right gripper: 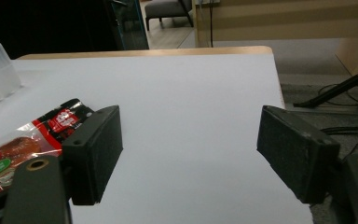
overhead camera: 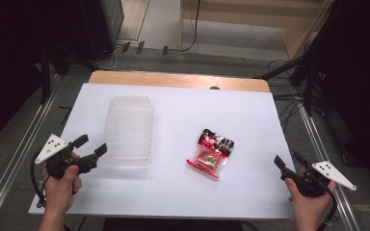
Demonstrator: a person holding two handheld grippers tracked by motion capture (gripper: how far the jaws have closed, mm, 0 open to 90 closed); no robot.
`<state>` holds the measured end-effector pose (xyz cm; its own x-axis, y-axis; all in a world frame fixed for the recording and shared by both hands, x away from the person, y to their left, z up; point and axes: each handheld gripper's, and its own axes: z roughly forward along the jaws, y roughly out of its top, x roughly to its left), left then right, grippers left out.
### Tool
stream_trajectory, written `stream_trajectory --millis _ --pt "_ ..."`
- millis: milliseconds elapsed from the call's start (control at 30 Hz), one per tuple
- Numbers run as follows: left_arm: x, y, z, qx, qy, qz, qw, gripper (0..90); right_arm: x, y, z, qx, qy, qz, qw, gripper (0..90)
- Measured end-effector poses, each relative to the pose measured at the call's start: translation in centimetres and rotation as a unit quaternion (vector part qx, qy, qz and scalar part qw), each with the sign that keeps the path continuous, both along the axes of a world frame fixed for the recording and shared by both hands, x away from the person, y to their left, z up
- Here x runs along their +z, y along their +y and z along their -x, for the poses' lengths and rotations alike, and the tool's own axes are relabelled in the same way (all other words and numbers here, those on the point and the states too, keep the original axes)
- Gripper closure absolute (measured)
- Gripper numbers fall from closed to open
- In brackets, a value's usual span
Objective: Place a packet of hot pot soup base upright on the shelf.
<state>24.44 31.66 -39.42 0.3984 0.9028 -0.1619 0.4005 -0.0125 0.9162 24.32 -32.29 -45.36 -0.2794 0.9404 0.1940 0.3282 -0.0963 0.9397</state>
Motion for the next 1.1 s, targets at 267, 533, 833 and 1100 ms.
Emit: stream_trajectory --millis 267,533,833,1100 --pt "0.7 -3.9 0.0 0.0 0.007 -0.02 0.9998 50.3 -0.3 0.7 -0.2 0.015 0.002 -0.03 0.9994 31.5" --pt "0.2 -8.1 -0.1 -0.027 0.015 -0.025 0.9992 87.1 0.5 1.8 -0.7 0.005 0.011 -0.025 0.9996 37.1" --pt "-0.2 -12.2 -0.3 -0.078 0.039 -0.02 0.996 90.0 1.3 3.8 -1.2 0.061 0.007 -0.015 0.998 47.9" --pt "-0.9 -15.4 -0.6 -0.107 0.048 -0.026 0.9928 90.0 1.1 4.8 -1.5 0.078 0.022 0.0 0.9967 38.9"
